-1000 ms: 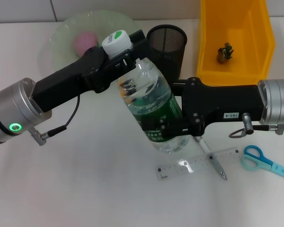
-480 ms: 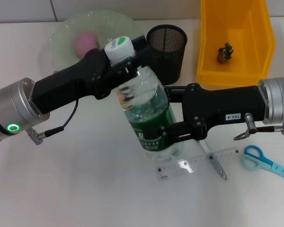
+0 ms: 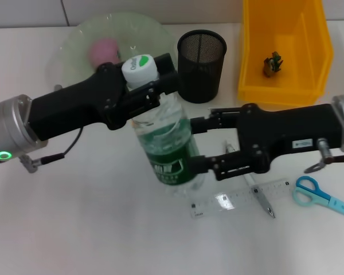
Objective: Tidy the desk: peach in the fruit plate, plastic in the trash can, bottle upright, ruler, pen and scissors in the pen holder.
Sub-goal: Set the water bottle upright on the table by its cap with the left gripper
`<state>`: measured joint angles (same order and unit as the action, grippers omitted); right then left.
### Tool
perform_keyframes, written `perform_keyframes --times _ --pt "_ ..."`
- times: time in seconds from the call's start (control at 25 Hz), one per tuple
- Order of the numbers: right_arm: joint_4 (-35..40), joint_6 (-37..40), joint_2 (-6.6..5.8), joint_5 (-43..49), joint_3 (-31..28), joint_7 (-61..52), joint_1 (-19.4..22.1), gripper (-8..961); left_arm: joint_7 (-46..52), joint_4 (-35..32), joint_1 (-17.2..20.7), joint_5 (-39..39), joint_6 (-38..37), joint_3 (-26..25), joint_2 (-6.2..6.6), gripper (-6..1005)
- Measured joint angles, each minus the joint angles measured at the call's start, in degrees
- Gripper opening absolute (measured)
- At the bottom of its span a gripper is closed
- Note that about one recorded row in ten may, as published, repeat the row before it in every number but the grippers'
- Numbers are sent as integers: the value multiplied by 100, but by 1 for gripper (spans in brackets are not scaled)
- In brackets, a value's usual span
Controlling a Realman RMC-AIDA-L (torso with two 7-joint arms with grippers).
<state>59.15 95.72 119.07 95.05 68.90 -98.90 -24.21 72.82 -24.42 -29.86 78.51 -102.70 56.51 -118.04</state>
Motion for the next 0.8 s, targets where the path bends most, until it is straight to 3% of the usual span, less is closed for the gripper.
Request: perform_keyframes --times 0.2,0.4,0.8 --pt "52 25 -4 -17 -496 12 294 836 -10 -359 159 7 14 -29 50 471" --pt "20 30 2 -34 -749 296 584 836 -240 -426 181 7 172 -63 185 478" --pt "-384 -58 34 -594 -861 1398 1110 836 -597 -558 217 22 1432 -115 214 491"
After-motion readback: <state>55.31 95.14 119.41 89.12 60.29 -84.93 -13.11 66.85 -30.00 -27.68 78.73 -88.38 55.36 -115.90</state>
